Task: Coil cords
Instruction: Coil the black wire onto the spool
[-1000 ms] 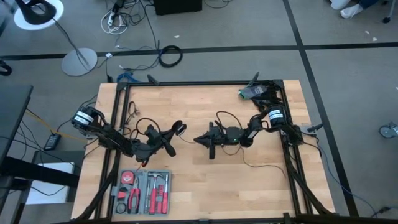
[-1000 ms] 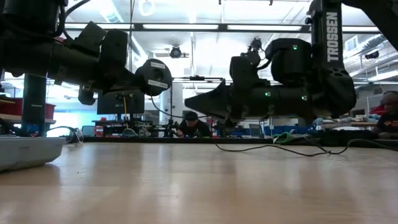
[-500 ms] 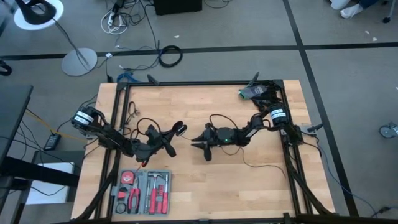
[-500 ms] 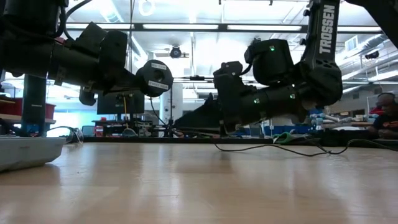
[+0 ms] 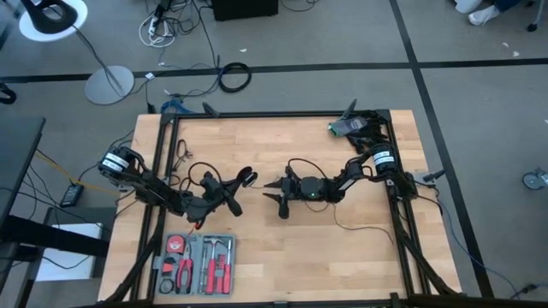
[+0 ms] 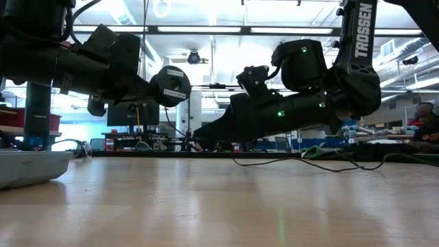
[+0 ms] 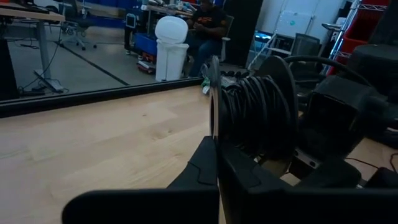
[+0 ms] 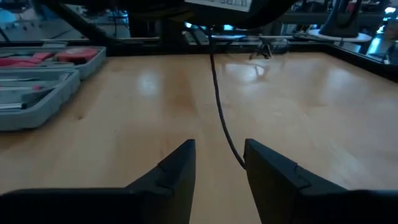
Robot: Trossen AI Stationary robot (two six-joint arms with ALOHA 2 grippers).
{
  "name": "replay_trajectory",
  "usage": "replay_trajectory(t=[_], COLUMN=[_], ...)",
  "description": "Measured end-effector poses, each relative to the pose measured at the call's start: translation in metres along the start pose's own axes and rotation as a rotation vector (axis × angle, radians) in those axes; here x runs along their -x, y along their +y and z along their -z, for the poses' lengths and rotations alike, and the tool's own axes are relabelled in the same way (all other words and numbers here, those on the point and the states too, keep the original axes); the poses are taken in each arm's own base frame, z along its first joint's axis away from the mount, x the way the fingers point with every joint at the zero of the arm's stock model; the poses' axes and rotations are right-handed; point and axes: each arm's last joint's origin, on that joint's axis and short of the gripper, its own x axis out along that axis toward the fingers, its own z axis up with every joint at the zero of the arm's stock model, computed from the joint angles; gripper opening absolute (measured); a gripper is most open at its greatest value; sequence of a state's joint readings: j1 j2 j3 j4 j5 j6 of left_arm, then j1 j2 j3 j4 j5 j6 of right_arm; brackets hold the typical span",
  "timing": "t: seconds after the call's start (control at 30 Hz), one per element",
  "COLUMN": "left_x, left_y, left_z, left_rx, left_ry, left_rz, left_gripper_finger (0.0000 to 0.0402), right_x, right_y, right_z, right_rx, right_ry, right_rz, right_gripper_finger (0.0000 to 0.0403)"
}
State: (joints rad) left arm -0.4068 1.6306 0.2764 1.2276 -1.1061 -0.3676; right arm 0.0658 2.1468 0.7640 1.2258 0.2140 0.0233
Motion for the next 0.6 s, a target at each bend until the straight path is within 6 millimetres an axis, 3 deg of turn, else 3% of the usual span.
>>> replay_trajectory(t=[0.23, 0.43, 0.6], left_x=[0.0, 0.0, 0.0], left_y=[0.0, 0.001, 0.001], left_z=[0.001, 0.001, 0.001], left_rx=[-0.008, -0.016, -0.013], left_ry=[0.004, 0.008, 0.007], left_rz=[-0.001, -0.003, -0.003], left_gripper_finger=[0.0, 0.0, 0.0], right_x=[0.002, 0.015, 0.029], right_y=[0.006, 0.017, 0.008], right_z=[-0.004, -0.037, -0.066], right_rx=[0.011, 0.076, 0.106], right_ry=[0.019, 0.083, 0.156], right_rz=[0.019, 0.014, 0.064], right_gripper_finger=[0.0127, 0.0119, 0.012])
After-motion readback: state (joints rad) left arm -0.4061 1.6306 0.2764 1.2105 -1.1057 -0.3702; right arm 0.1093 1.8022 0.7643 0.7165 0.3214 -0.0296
